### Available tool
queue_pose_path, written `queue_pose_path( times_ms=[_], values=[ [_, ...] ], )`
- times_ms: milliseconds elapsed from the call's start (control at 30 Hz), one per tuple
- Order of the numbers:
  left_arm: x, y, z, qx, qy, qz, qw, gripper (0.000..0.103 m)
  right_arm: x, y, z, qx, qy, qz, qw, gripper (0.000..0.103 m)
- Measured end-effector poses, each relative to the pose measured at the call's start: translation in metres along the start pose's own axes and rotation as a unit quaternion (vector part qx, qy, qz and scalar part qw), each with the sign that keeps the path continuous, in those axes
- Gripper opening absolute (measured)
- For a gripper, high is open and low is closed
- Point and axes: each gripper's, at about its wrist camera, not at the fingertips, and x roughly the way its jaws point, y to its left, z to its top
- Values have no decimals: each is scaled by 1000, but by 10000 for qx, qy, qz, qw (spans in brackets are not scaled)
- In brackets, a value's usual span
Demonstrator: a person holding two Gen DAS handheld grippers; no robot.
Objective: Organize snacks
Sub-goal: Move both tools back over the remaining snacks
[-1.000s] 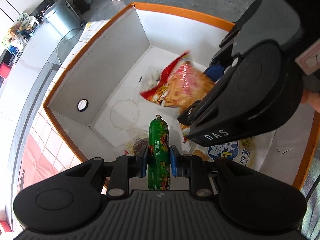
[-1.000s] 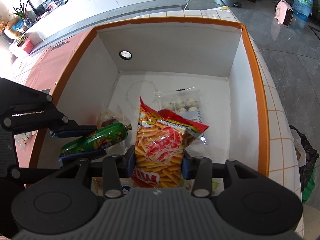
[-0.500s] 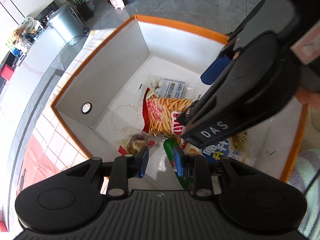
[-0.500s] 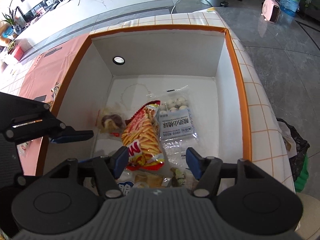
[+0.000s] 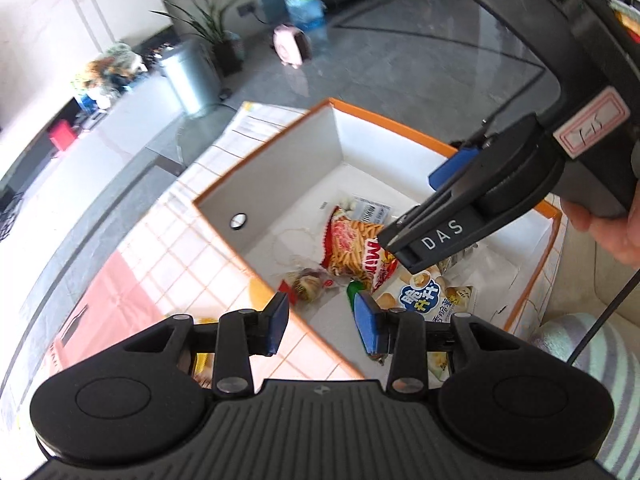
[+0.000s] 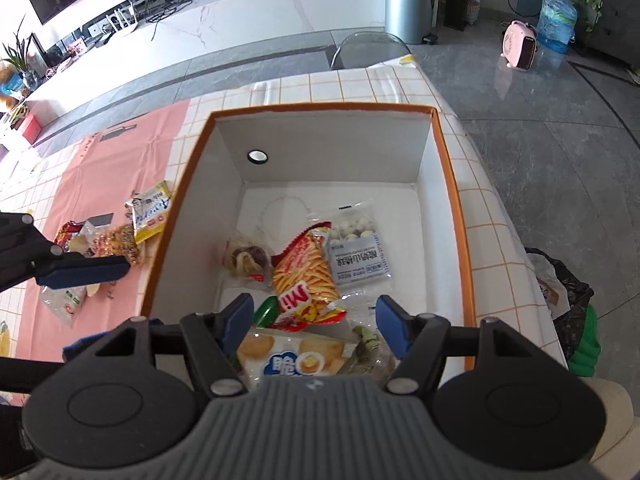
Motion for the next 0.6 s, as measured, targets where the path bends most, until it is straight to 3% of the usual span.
queue_pose_path(
  times_ms=[133, 267, 333, 600],
  values=[
    [-25, 8, -12, -324, -196, 153, 9992, 46, -23, 18, -10, -18, -260, 13, 9997, 66],
    [-50, 22, -31, -975, -419, 197, 9942, 46, -45, 41, -20, -102, -546, 99, 9984, 72],
    [-63, 31, -43, -1339, -499, 270, 9894, 46, -54, 52, -25, -107, -680, 102, 9976, 78],
    [-114, 66, -96, -2346, -782, 806, 9656, 46, -71, 105, -48, -179, -1102, 452, 9927, 79]
  ],
)
